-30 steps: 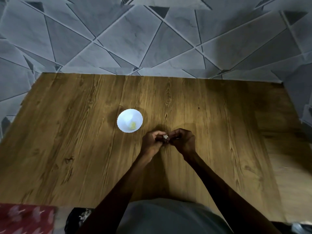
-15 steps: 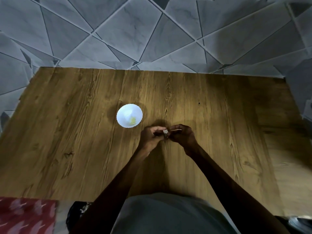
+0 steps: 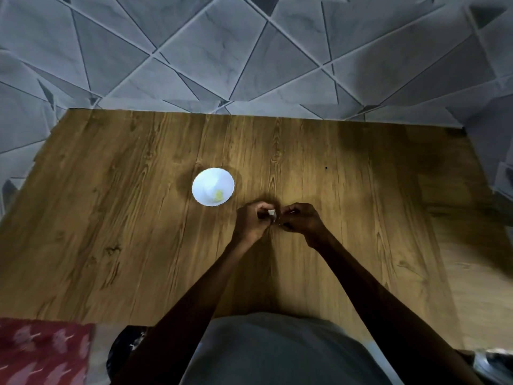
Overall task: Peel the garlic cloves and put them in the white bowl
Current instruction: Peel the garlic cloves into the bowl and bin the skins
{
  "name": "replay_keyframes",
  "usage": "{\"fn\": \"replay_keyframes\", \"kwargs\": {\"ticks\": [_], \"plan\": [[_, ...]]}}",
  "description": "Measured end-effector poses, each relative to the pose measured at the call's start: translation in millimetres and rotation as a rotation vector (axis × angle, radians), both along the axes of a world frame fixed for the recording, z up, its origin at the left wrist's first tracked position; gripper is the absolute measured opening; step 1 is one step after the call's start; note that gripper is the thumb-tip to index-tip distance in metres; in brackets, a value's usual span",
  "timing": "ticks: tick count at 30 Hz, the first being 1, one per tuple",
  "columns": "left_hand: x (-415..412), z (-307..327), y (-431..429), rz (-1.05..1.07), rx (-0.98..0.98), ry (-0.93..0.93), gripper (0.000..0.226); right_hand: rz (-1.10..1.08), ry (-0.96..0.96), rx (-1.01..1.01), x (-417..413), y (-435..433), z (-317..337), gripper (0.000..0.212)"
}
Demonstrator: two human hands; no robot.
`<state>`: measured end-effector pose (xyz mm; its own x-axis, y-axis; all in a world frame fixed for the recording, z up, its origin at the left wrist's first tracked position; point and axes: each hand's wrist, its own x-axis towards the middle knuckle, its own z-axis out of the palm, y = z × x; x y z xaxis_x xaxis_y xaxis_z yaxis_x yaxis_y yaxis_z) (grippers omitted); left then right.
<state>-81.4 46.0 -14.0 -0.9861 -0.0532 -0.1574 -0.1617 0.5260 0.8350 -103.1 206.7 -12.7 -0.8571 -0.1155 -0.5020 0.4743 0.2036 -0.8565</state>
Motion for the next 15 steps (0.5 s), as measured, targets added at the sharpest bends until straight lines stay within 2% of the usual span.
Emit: {"fn": "replay_keyframes", "kwargs": {"ticks": [4,8,15], "plan": [[-5,-7,-1,0.06,-0.008,-0.068,0.024,-0.031,0.097,0.076,9,11,-4,0.015],[-13,-8,-2,0.054,-0.001,-0.063,0.02,-0.008,0.171,0.234,15,20,-16,0.006],[-13,-10,-8,0.051,-0.031,-0.049,0.034,0.108,0.24,0.324,25,22,-12,0.008]]}}
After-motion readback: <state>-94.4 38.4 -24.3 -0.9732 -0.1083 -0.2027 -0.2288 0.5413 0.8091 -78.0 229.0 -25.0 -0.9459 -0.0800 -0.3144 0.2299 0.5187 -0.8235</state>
